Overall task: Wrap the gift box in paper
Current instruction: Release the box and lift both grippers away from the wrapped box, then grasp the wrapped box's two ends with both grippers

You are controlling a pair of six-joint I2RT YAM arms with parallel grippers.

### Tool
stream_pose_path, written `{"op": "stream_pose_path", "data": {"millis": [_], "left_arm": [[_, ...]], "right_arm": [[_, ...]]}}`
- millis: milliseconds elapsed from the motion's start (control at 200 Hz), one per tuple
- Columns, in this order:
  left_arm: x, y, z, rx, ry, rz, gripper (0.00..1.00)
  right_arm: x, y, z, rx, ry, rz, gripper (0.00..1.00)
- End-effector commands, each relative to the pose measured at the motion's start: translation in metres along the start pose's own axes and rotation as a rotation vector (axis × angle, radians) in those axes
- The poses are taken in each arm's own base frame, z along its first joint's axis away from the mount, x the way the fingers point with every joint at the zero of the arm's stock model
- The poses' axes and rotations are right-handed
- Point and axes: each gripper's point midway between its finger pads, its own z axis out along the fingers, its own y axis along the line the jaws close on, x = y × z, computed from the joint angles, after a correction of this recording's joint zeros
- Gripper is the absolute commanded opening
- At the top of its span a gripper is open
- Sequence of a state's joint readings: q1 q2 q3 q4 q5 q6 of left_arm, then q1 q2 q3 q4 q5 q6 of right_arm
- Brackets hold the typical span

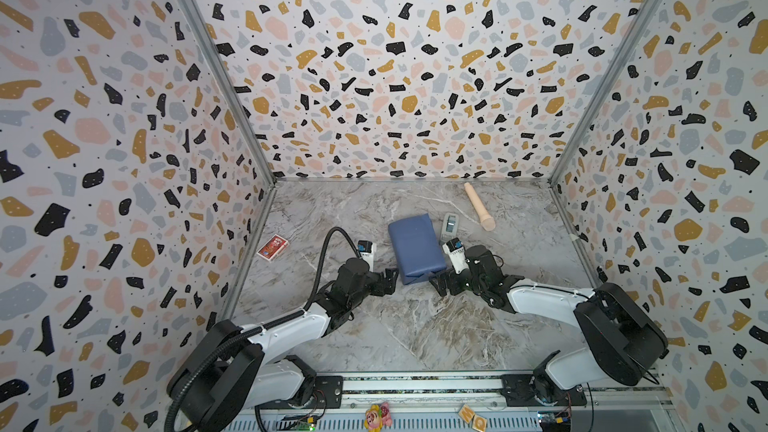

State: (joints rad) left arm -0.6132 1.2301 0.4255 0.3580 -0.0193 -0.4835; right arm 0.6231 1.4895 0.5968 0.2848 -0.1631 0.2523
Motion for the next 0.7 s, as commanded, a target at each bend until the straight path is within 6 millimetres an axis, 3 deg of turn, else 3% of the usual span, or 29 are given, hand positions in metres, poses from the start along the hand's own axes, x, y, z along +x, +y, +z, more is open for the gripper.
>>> {"op": "stream_pose_path", "data": {"millis": [0, 320, 696], "left_arm": [[-0.016, -0.003, 0.0, -0.004, -0.038, 0.013, 0.92], [-0.014, 0.002, 0.001, -0.025, -0.032, 0.03, 0.92], [-0.021, 0.002, 0.003, -0.028, -0.055, 0.013, 0.93]], "right_arm": [[-0.027, 0.005, 0.0, -0.003, -0.067, -0.02, 1.0], [-0.037, 0.006, 0.006, -0.007, -0.081, -0.006, 1.0], [-0.046, 0.03, 0.009, -0.132, -0.108, 0.035, 1.0]]}}
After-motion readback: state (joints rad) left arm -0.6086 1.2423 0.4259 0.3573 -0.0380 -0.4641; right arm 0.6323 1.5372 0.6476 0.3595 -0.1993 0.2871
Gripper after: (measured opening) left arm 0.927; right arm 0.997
